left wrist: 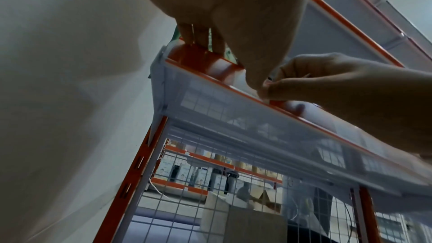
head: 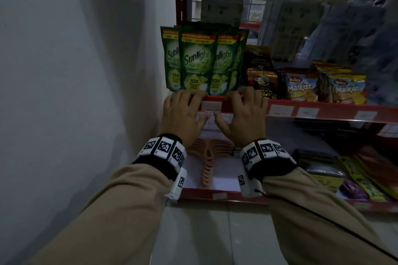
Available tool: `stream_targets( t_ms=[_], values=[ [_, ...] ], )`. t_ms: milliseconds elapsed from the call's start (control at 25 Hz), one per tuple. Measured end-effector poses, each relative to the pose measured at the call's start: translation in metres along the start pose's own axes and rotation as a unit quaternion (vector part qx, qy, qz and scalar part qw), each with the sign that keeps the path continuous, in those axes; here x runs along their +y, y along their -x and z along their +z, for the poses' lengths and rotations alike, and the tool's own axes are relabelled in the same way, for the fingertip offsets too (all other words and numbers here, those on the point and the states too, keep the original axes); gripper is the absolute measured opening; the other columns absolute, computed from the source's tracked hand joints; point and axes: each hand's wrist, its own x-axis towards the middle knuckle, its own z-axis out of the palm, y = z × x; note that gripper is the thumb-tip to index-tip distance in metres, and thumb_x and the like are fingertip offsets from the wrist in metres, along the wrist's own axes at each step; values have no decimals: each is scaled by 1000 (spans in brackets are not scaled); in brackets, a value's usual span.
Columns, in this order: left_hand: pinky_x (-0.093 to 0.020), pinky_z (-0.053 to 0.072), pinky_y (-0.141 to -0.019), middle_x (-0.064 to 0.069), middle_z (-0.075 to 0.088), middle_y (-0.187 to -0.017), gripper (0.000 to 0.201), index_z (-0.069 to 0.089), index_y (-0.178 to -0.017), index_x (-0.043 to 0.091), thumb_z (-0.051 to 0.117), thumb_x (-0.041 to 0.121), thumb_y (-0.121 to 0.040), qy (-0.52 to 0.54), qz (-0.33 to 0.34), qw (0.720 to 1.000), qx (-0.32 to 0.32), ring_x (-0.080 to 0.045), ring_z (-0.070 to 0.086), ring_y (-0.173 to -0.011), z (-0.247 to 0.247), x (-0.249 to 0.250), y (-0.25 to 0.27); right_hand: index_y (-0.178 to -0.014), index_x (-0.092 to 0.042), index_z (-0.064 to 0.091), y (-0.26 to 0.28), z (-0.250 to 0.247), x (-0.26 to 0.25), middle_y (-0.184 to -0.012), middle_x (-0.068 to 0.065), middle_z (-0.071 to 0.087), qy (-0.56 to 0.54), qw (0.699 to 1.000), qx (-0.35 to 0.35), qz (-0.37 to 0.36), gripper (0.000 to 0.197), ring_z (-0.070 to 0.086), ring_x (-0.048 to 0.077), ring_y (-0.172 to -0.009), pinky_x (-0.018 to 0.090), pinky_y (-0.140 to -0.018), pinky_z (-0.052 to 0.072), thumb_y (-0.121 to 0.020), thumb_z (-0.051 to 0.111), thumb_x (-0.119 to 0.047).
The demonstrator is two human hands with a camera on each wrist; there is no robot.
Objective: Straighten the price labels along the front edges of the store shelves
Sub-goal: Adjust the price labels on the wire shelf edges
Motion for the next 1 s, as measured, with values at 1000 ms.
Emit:
stream_targets(
  t_ms=[1000],
  values=[
    [-39, 36, -79, -6, 60, -99, 28, 58, -106, 13, 61, 27, -82, 31, 18, 999, 17, -29, 53, -91, -17, 1, -6, -98, -18, 72, -50, -38, -3, -95, 5, 63, -143, 970, -195, -26, 14, 58, 22, -91, 34, -77, 49, -87, 63, -18]
  ],
)
